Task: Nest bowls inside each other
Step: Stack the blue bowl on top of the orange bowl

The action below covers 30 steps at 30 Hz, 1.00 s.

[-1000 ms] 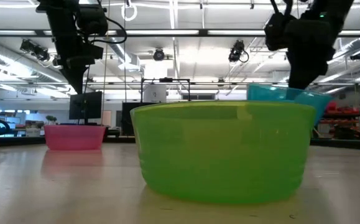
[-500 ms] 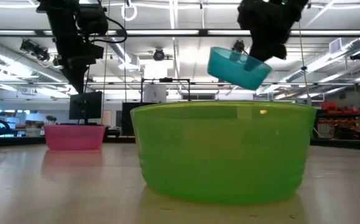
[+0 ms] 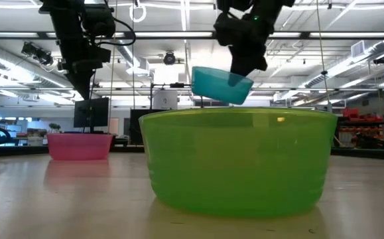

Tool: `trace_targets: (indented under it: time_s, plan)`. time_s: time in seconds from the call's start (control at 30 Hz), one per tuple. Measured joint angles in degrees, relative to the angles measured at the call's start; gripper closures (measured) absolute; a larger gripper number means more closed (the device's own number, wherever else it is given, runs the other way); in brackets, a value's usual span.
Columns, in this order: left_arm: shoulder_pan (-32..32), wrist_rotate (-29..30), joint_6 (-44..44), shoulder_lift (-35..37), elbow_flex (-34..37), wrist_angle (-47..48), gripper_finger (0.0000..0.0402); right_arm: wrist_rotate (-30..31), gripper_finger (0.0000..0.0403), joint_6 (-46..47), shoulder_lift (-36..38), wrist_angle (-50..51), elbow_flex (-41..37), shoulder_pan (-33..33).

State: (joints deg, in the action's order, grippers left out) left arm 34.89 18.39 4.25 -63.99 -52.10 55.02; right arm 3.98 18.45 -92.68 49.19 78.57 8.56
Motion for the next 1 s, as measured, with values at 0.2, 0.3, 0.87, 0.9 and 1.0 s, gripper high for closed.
trace_targets:
  time_s: [0.2, 0.3, 0.87, 0.9, 1.0]
  plan:
    - [0.01, 0.00, -0.24, 0.02, -0.01, 0.00, 0.0384, -0.27, 0.0403, -0.70, -5.21, 4.51, 3.36, 0.04]
    - [0.00, 0.00, -0.31, 0.02, 0.00, -0.02, 0.0389, -0.89, 0.0403, -0.85, -6.35, 4.50, 3.45, 0.04]
    - [0.00, 0.00, -0.39, 0.02, 0.00, -0.35, 0.0384, -3.63, 0.0403, -1.10, -11.94, 4.46, 3.32, 0.00]
    - [0.00, 0.00, -0.37, 0.02, -0.02, -0.35, 0.0386, -3.80, 0.0403, -1.10, -12.25, 4.47, 3.30, 0.00]
    - [0.00, -0.02, -0.15, 0.02, 0.00, -0.33, 0.0389, -4.04, 0.0403, -1.09, -12.77, 4.42, 3.14, 0.00]
